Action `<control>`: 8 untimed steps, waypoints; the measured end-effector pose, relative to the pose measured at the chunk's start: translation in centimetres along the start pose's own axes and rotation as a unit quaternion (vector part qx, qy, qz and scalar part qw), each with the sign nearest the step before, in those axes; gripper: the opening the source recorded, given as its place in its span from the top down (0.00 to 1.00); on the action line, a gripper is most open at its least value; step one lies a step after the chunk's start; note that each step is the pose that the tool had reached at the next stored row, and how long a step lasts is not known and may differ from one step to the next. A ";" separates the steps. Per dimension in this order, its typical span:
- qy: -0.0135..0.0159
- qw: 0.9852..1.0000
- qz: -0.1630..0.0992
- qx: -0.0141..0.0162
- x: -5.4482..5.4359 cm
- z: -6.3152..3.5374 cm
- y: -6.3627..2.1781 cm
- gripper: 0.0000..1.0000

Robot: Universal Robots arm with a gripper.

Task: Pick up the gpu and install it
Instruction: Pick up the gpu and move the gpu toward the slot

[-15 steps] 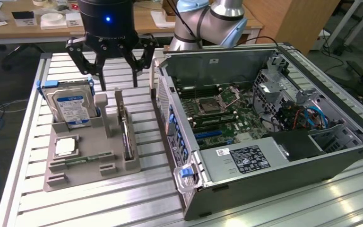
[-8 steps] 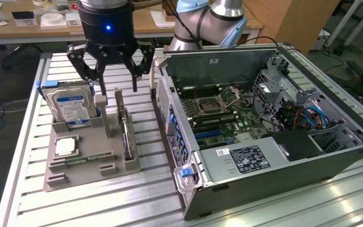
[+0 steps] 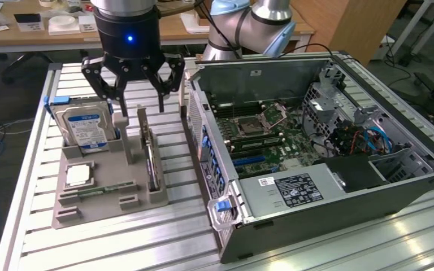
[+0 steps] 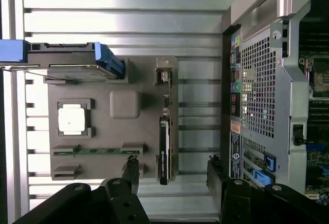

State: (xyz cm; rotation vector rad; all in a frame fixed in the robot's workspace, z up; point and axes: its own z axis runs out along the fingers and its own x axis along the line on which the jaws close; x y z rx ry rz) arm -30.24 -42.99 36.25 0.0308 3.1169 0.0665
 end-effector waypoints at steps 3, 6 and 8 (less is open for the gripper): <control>0.000 1.000 0.000 0.000 0.0 0.15 0.00 0.35; 0.000 1.000 0.000 0.000 0.0 0.24 -0.01 0.35; 0.000 1.000 0.000 0.000 0.0 0.30 -0.01 0.35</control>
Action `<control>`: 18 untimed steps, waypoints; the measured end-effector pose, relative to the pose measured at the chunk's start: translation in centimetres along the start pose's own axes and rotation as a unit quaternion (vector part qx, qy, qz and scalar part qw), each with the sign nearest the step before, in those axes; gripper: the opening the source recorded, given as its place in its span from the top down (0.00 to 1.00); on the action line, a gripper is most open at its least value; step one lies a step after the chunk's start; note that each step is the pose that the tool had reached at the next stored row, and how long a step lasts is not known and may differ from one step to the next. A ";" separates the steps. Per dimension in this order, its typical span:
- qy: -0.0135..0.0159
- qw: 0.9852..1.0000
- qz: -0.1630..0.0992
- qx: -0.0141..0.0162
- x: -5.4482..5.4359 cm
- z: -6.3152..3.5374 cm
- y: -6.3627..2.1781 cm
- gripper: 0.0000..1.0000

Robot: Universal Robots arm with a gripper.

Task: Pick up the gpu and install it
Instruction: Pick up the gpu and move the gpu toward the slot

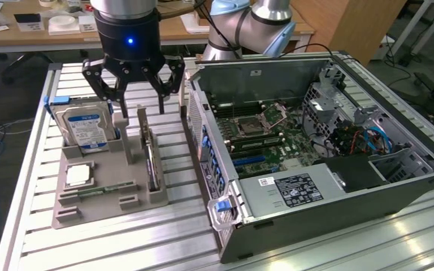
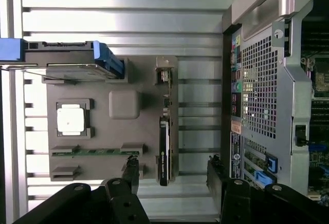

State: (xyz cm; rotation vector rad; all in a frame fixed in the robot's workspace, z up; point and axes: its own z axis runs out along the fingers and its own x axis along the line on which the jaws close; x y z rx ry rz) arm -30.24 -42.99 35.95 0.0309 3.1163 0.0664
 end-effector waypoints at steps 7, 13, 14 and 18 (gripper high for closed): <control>-0.001 1.000 0.000 0.000 0.0 0.19 -0.01 0.35; -0.001 1.000 0.000 0.000 0.0 0.31 -0.02 0.35; -0.001 1.000 0.000 0.000 0.0 0.33 -0.02 0.35; -0.002 1.000 0.000 0.000 0.0 0.41 -0.02 0.35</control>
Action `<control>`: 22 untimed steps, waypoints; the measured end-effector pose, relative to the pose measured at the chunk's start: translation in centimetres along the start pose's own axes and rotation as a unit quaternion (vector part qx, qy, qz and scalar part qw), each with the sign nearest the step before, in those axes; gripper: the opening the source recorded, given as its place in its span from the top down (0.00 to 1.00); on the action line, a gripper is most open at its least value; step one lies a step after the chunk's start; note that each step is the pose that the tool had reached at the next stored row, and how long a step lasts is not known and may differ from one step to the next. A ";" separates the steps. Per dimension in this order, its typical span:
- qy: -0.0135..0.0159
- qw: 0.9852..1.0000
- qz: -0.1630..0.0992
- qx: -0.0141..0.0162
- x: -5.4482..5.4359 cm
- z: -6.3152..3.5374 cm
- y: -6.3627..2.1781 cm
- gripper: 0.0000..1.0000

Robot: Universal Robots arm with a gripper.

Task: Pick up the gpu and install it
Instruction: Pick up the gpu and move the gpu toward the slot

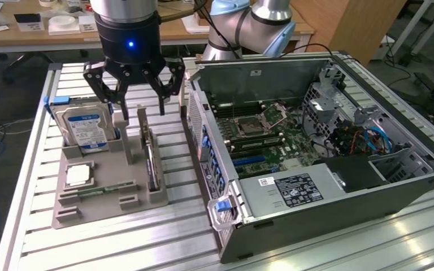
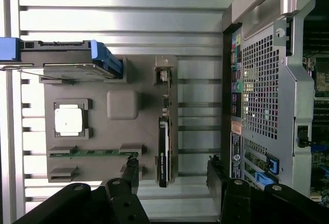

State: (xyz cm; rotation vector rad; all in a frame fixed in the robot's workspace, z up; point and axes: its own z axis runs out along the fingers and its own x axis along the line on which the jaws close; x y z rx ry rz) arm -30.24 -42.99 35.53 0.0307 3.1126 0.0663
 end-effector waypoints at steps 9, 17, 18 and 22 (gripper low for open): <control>-0.001 1.000 0.000 0.000 0.0 0.19 -0.01 0.35; -0.001 1.000 0.000 0.000 0.0 0.36 -0.02 0.35; -0.001 1.000 0.000 0.000 0.0 0.38 -0.02 0.35; -0.002 1.000 0.000 0.000 0.0 0.48 -0.02 0.35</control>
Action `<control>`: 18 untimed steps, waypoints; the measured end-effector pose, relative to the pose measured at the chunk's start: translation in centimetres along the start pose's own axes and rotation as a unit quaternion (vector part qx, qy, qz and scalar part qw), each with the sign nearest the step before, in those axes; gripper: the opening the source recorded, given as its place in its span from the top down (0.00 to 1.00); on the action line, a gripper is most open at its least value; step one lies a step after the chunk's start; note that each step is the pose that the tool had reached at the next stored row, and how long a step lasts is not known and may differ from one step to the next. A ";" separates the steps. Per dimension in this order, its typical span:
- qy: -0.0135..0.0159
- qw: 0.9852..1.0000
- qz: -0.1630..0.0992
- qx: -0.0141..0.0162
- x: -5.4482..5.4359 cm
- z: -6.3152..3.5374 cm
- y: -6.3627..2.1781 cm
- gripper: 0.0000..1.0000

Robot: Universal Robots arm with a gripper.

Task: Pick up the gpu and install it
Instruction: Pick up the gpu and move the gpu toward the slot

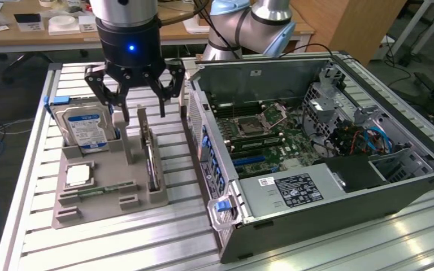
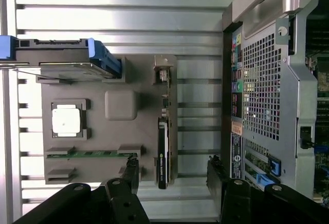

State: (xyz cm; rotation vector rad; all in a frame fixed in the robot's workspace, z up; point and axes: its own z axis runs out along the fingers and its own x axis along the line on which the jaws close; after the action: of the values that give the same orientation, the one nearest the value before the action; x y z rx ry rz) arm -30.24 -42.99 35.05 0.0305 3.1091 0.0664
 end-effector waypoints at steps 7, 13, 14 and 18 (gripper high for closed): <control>-0.001 1.000 0.000 0.000 0.0 0.18 -0.01 0.35; -0.001 1.000 0.000 0.000 0.0 0.32 -0.01 0.35; -0.001 1.000 0.000 0.000 0.0 0.34 -0.02 0.35; -0.002 1.000 0.000 0.000 0.0 0.44 -0.02 0.35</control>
State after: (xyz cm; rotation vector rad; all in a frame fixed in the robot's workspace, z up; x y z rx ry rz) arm -30.24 -42.99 34.62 0.0303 3.1053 0.0663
